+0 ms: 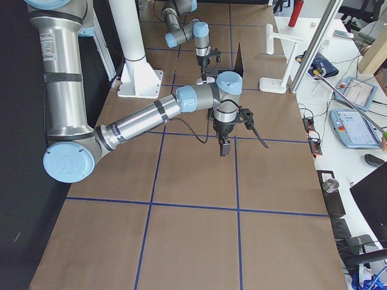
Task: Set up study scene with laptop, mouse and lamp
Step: 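Carry the white mouse with the left gripper onto the black mouse pad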
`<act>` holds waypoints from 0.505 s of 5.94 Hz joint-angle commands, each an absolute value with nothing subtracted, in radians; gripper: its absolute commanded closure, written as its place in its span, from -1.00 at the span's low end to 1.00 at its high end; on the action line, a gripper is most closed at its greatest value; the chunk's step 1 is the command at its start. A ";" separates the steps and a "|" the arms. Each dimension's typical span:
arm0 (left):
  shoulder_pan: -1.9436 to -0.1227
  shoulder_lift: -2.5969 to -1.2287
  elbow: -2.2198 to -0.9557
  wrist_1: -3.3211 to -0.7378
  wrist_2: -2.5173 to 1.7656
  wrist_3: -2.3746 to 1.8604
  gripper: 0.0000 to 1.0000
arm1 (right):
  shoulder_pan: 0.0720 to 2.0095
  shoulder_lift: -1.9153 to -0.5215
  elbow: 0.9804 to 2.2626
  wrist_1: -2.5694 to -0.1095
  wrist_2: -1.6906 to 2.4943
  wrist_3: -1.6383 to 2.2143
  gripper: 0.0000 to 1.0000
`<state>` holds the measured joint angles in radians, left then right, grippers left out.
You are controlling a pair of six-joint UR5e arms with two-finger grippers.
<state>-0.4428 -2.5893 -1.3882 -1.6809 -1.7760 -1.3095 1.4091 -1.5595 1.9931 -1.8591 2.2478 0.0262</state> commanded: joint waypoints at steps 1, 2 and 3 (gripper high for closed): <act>-0.472 -2.766 -1.080 -1.846 -1.775 -1.310 0.68 | 1.532 -1.661 1.987 -1.858 2.273 -0.189 -1.00; -0.477 -2.814 -0.971 -1.917 -1.775 -1.310 0.68 | 1.534 -1.663 1.985 -1.858 2.272 -0.190 -1.00; -0.482 -2.844 -0.910 -1.958 -1.775 -1.310 0.68 | 1.534 -1.663 1.985 -1.858 2.272 -0.186 -1.00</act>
<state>-0.4763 -2.8057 -0.9895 -1.9063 -1.7749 -1.3100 1.5293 -1.6589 1.9858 -1.8577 2.2716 -0.1807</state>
